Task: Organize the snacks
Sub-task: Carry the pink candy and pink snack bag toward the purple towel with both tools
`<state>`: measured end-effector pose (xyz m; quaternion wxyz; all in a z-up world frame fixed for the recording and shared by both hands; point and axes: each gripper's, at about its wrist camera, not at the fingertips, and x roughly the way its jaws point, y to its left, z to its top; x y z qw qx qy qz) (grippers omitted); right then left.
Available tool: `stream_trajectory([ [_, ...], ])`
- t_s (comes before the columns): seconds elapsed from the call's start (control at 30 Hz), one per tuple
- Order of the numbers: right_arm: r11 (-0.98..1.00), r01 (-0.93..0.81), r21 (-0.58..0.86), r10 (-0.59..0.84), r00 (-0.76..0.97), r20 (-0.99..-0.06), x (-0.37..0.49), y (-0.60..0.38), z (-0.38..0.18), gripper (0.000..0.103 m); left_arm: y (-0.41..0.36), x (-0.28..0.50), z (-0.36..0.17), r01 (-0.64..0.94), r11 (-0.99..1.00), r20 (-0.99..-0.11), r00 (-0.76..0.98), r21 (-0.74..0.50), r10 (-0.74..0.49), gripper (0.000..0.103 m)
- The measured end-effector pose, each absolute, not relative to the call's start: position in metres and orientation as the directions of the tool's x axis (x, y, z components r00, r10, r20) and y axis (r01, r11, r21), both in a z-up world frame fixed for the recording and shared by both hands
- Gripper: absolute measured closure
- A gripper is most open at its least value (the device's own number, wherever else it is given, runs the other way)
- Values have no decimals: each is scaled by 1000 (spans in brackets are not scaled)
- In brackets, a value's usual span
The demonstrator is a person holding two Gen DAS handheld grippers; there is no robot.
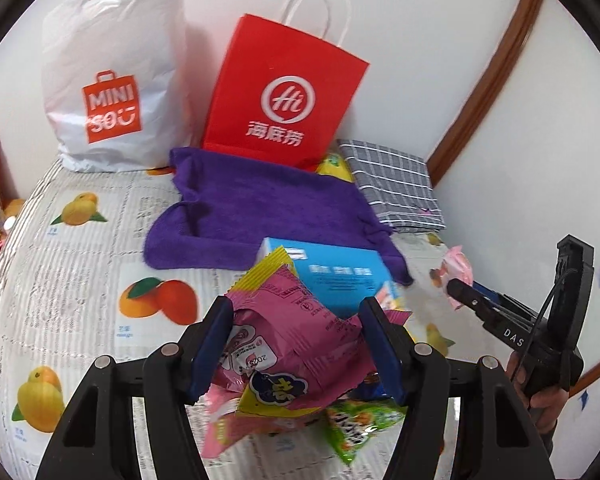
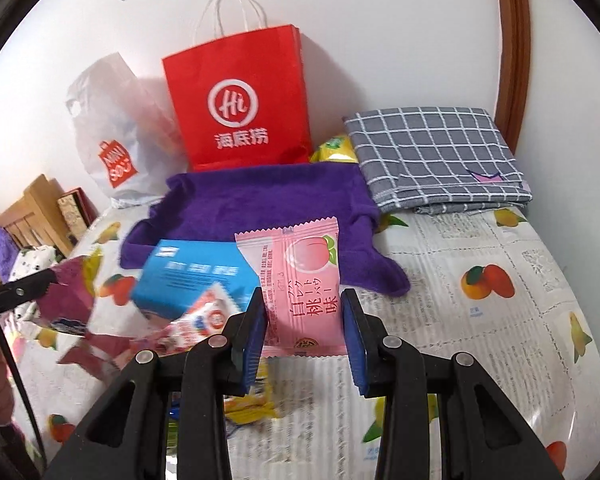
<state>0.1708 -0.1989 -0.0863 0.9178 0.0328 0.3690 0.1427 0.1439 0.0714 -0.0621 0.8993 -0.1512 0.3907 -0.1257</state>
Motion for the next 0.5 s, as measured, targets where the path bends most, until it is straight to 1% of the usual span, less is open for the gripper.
stream_trajectory([
  [0.17, 951, -260, 167, 304, 686, -662, 169, -186, -73, 67, 63, 153, -53, 127, 917, -666, 651, -377, -364, 40],
  [0.37, 940, -287, 184, 336, 686, -645, 185, -175, -60, 67, 51, 167, -33, 157, 935, -673, 658, -317, -339, 40],
  [0.5, 939, -289, 184, 338, 694, -636, 200, -171, -51, 67, 49, 178, -22, 166, 933, -659, 669, -318, -344, 40],
])
